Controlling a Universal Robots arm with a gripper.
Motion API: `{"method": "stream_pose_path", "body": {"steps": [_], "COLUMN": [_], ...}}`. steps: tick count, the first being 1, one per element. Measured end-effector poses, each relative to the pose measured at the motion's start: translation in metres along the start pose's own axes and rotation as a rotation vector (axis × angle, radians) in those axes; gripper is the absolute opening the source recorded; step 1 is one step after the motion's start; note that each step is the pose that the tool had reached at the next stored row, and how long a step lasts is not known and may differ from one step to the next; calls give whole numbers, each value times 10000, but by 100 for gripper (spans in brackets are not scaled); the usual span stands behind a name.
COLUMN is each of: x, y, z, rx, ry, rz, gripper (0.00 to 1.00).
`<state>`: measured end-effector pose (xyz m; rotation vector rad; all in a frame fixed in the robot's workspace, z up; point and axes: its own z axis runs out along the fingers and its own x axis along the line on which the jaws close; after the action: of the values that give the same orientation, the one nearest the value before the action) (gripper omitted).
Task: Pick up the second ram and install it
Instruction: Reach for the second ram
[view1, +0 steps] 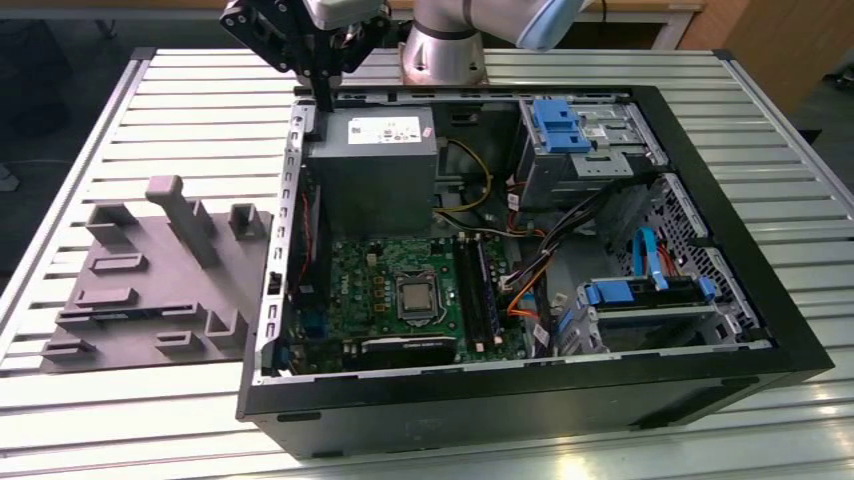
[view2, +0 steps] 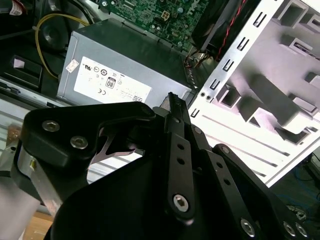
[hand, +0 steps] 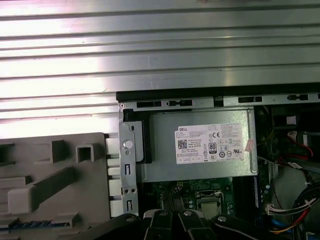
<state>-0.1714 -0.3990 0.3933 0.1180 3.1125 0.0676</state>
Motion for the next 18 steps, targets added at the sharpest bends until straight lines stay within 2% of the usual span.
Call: {"method": "stream_pose_path", "body": {"steps": [18], "x": [75], "y": [-6], "z": [-2], "rx": [0], "ry": [0], "rz": [0], "gripper": [11]}}
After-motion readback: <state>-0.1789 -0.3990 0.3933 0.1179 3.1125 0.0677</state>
